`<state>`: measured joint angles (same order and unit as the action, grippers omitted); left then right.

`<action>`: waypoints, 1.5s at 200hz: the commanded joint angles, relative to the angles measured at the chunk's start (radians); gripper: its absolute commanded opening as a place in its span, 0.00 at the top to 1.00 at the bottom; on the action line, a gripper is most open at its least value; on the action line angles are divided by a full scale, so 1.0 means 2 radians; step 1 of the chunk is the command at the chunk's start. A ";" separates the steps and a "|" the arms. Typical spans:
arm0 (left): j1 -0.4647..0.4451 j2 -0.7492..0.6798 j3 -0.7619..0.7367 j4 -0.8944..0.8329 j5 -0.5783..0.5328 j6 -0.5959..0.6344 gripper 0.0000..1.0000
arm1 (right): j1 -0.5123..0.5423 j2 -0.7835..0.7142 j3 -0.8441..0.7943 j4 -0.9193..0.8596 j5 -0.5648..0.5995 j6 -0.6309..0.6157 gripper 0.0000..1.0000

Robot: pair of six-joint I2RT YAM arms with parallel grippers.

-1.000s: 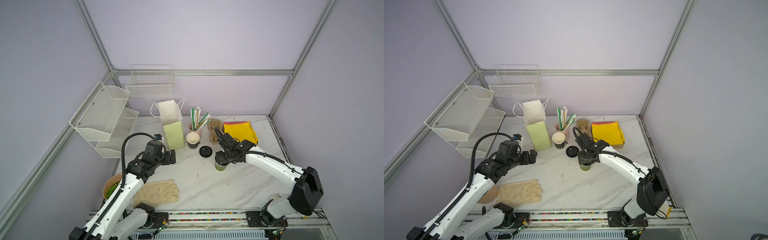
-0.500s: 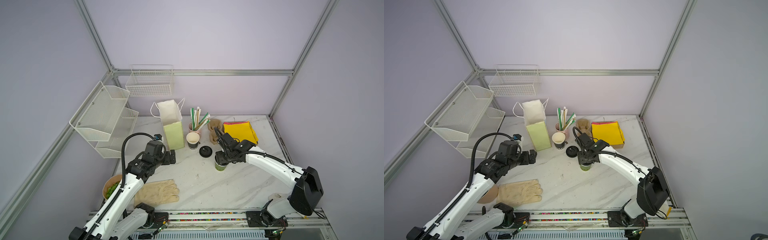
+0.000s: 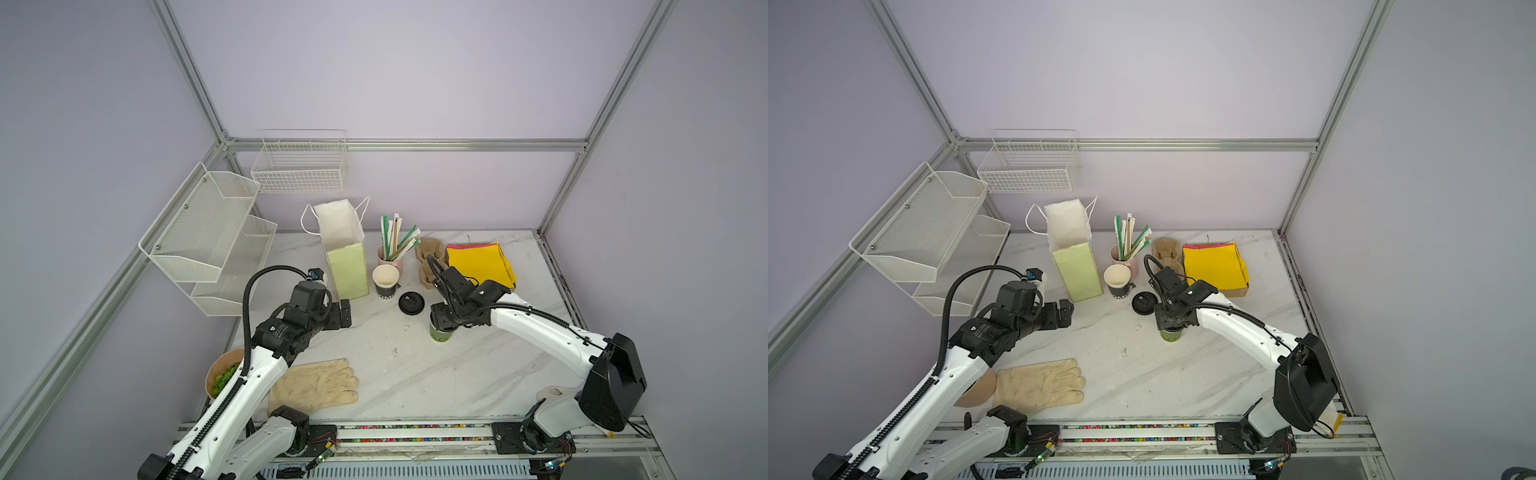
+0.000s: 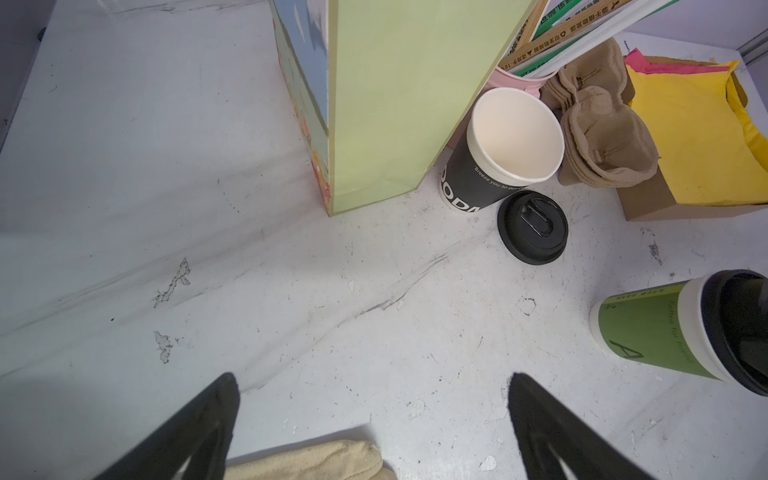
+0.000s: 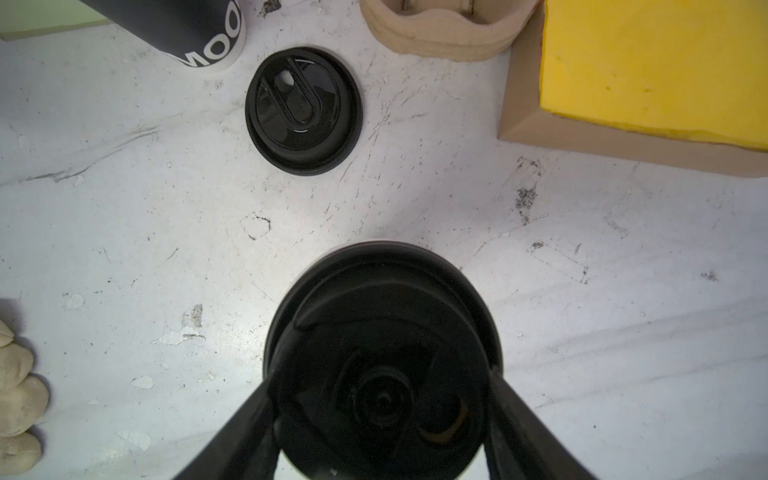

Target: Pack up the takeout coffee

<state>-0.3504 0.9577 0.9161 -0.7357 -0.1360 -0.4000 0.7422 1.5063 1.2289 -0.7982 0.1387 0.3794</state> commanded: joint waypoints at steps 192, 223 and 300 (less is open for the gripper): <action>-0.001 -0.003 0.013 0.000 -0.006 0.009 0.00 | 0.012 0.005 0.011 -0.009 0.011 0.015 0.39; -0.001 -0.003 0.013 0.000 -0.006 0.010 0.00 | 0.012 0.008 0.007 -0.006 0.000 0.020 0.39; -0.001 -0.002 0.013 0.000 -0.002 0.010 0.00 | 0.012 0.029 -0.048 0.022 -0.033 0.014 0.39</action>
<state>-0.3504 0.9577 0.9161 -0.7425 -0.1387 -0.4000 0.7593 1.5192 1.2098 -0.7624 0.1490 0.3988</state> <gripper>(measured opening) 0.997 0.705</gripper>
